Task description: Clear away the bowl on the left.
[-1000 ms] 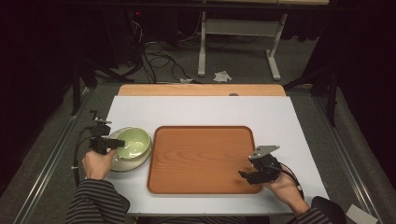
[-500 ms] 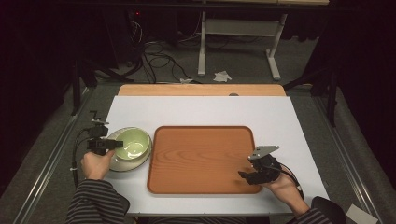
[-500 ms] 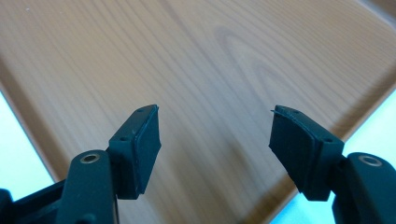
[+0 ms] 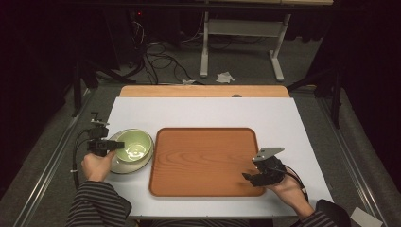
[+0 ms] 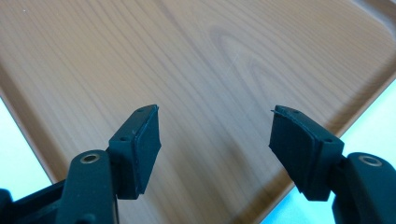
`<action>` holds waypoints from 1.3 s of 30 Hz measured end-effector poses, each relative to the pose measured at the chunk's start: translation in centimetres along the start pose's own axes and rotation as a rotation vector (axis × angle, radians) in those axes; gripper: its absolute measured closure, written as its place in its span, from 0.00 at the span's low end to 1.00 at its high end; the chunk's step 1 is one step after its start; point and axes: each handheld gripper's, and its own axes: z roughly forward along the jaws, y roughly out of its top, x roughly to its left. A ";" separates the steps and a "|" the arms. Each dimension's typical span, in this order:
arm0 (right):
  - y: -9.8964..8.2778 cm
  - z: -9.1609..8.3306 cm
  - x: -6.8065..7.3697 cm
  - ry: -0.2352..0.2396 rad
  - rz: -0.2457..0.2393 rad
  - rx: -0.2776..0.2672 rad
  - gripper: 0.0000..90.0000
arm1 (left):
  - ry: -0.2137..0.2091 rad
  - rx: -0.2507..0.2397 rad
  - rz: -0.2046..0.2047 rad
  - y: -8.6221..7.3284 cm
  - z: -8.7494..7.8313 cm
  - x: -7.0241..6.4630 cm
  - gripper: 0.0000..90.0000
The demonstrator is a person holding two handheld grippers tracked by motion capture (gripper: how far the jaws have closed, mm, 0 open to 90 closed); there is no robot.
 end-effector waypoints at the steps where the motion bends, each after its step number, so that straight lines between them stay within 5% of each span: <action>1: 0.0 0.0 0.0 0.000 0.000 0.000 0.39 | 0.006 0.001 0.005 0.0 -0.1 0.0 0.93; 15: 0.0 -0.1 0.0 0.000 0.006 -0.006 0.39 | -0.041 -0.073 0.024 0.2 -2.0 -0.5 0.93; 18: 0.0 0.0 -0.1 -0.003 0.008 -0.001 0.39 | -0.021 -0.099 0.050 0.5 -2.6 -1.2 0.93; 32: 0.0 0.2 -0.2 0.000 0.006 0.006 0.39 | -0.103 -0.145 0.152 1.1 -4.0 -4.9 0.93; 39: -0.1 0.0 -0.3 -0.010 0.019 -0.001 0.39 | -0.123 -0.111 0.203 1.1 -3.4 -6.4 0.93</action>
